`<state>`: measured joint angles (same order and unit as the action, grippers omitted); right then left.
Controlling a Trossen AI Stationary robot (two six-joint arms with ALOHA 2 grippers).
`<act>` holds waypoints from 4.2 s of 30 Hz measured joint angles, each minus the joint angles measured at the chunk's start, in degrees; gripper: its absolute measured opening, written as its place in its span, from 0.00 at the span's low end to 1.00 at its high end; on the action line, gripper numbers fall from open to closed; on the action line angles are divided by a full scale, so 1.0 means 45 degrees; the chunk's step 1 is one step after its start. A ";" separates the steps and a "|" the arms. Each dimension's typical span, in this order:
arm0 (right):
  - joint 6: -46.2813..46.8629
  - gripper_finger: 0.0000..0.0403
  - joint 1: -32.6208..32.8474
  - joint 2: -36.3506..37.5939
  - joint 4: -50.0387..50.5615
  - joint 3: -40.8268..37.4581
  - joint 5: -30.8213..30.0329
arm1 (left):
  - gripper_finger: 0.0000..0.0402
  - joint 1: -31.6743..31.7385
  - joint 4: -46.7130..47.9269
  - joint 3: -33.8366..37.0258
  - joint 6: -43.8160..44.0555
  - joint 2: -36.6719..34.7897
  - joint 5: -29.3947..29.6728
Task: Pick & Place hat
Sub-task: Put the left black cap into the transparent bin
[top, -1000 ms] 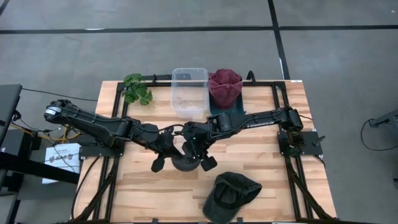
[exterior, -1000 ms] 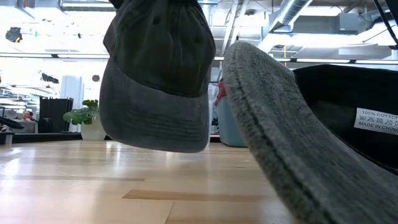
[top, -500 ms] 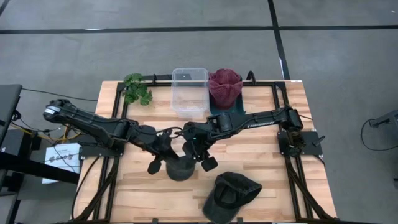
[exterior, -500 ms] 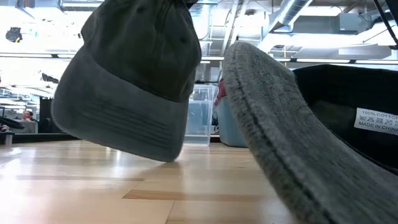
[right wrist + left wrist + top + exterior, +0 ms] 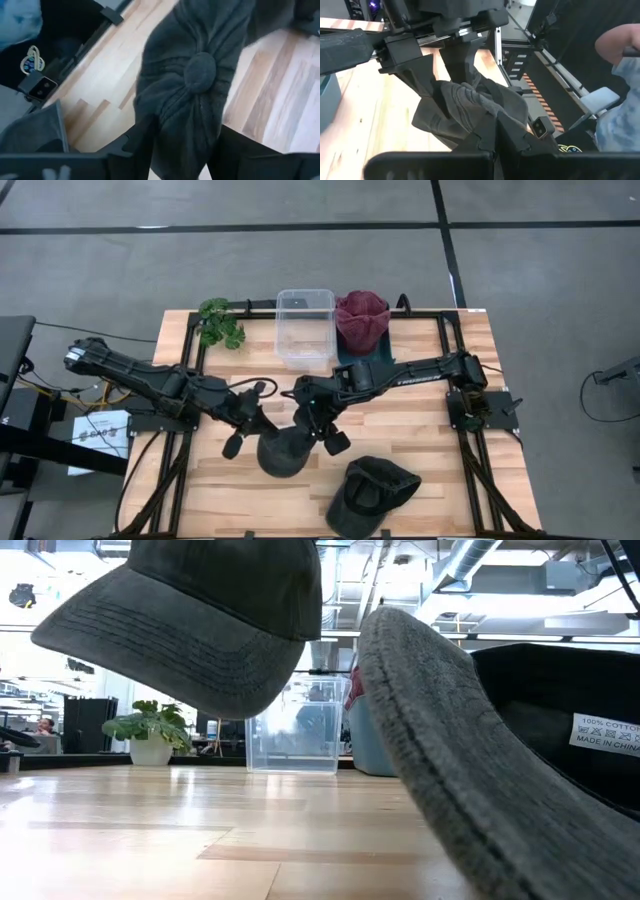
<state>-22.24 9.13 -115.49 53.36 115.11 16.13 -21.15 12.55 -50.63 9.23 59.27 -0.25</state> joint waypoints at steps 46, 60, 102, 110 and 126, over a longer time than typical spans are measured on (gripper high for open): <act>-0.0698 0.00 -0.0478 0.0848 0.0600 -0.0008 -0.0267 | 0.29 -0.1167 0.1541 -0.0019 -0.0855 -0.3668 0.0711; -0.1826 0.00 -0.3483 0.2464 -0.0091 -0.0004 -0.0276 | 0.29 -0.1140 0.2007 0.1888 -0.0885 -0.7227 0.2125; -0.4323 0.00 -1.0701 -0.1727 -0.2307 0.3387 0.4130 | 0.30 -0.1126 0.1866 0.2540 -0.0959 -0.7157 0.3153; -0.5100 0.00 -1.0701 -0.2976 -0.0497 0.4268 0.4082 | 0.29 -0.1126 0.1872 0.2540 -0.0996 -0.6753 0.3152; -0.5550 0.00 -1.0082 -0.1804 0.1394 0.4138 0.3387 | 0.29 -0.1108 0.1867 0.2540 -0.0996 -0.6217 0.3395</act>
<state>-47.22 -36.24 -123.60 59.63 133.73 31.38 -26.14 20.95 -39.20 4.75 31.29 15.03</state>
